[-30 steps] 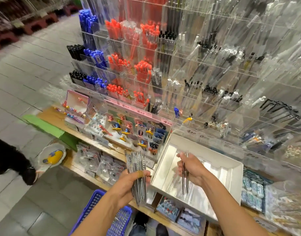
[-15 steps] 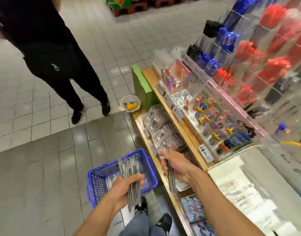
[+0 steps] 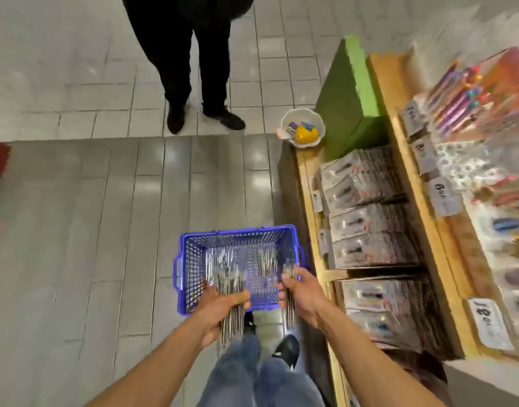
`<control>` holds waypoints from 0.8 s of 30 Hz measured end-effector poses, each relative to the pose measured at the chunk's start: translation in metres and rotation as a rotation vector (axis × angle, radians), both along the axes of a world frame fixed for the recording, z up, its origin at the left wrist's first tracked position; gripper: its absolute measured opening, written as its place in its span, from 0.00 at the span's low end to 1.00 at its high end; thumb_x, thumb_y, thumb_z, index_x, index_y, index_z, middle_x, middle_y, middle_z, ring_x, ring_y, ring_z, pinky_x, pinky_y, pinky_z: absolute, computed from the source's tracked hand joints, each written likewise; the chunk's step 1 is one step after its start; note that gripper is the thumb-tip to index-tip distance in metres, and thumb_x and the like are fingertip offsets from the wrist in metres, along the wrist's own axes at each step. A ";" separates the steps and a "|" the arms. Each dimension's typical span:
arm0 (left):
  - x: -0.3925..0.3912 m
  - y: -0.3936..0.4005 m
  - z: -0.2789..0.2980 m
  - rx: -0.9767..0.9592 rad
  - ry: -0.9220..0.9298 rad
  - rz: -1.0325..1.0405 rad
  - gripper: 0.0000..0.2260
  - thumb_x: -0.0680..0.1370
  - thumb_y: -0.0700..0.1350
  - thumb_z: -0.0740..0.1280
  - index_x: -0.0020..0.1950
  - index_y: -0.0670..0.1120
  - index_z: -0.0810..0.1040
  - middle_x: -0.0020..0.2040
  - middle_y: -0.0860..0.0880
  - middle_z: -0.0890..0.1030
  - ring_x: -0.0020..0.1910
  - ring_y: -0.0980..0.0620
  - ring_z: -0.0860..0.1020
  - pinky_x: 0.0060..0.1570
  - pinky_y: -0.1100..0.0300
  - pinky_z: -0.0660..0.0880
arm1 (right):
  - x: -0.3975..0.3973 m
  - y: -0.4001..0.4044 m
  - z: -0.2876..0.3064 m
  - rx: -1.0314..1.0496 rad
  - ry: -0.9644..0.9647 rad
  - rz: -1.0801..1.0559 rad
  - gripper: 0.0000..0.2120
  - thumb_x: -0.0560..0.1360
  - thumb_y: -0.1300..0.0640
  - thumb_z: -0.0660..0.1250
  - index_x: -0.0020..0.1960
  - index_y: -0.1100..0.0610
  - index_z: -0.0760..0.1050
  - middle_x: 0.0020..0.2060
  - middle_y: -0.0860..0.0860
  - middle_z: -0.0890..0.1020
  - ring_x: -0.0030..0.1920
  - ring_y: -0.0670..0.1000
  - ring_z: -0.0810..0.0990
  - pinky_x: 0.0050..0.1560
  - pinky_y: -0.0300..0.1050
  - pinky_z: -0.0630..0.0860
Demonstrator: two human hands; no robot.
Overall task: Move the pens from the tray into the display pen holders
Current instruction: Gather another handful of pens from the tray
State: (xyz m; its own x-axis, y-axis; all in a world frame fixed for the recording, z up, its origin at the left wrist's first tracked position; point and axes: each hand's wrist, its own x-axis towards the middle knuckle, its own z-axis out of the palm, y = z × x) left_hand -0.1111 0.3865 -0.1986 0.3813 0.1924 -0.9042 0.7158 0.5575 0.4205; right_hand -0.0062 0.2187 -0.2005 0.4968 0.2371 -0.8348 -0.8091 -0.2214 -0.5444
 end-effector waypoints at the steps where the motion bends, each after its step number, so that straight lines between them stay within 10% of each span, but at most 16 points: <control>1: 0.006 0.005 -0.019 0.020 0.019 -0.015 0.22 0.70 0.35 0.77 0.61 0.34 0.76 0.46 0.38 0.86 0.42 0.43 0.86 0.39 0.51 0.82 | 0.004 0.006 -0.020 -0.039 -0.009 0.006 0.09 0.81 0.67 0.59 0.44 0.57 0.67 0.31 0.56 0.73 0.26 0.50 0.70 0.28 0.43 0.70; 9: 0.046 0.014 -0.212 0.023 0.150 -0.007 0.19 0.70 0.37 0.77 0.59 0.36 0.77 0.57 0.43 0.83 0.56 0.45 0.81 0.63 0.46 0.75 | 0.026 0.025 -0.217 -0.341 -0.046 0.179 0.10 0.76 0.72 0.62 0.46 0.57 0.71 0.37 0.55 0.75 0.37 0.53 0.73 0.42 0.50 0.73; 12: 0.066 0.010 -0.298 -0.008 0.199 0.023 0.10 0.72 0.35 0.74 0.49 0.36 0.77 0.44 0.43 0.82 0.42 0.46 0.81 0.53 0.46 0.76 | 0.040 0.032 -0.309 -0.442 -0.121 0.257 0.12 0.75 0.72 0.63 0.42 0.55 0.71 0.34 0.51 0.76 0.35 0.49 0.76 0.39 0.44 0.75; 14: 0.078 0.007 -0.359 -0.001 0.227 0.030 0.21 0.72 0.35 0.74 0.45 0.41 0.60 0.42 0.49 0.76 0.42 0.50 0.76 0.56 0.49 0.73 | 0.047 0.036 -0.372 -0.507 -0.143 0.306 0.07 0.74 0.68 0.65 0.48 0.58 0.74 0.39 0.53 0.79 0.39 0.50 0.76 0.43 0.47 0.76; 15: 0.083 0.004 -0.389 -0.002 0.233 0.007 0.33 0.72 0.36 0.74 0.71 0.43 0.60 0.44 0.50 0.76 0.47 0.50 0.76 0.60 0.53 0.69 | 0.051 0.038 -0.403 -0.533 -0.149 0.339 0.07 0.75 0.66 0.66 0.52 0.59 0.75 0.42 0.53 0.79 0.42 0.51 0.76 0.45 0.47 0.75; 21: 0.110 -0.017 -0.534 0.089 0.222 -0.039 0.36 0.74 0.37 0.73 0.78 0.41 0.58 0.66 0.45 0.74 0.61 0.48 0.72 0.57 0.60 0.68 | 0.068 0.045 -0.541 -0.721 -0.204 0.495 0.16 0.78 0.60 0.64 0.65 0.59 0.72 0.56 0.58 0.80 0.57 0.57 0.79 0.50 0.43 0.72; 24: 0.122 -0.029 -0.579 0.148 0.210 -0.075 0.34 0.74 0.38 0.73 0.76 0.40 0.60 0.62 0.45 0.76 0.60 0.48 0.75 0.51 0.68 0.67 | 0.073 0.044 -0.584 -0.774 -0.223 0.465 0.18 0.78 0.63 0.62 0.68 0.59 0.69 0.59 0.58 0.79 0.57 0.56 0.78 0.47 0.39 0.68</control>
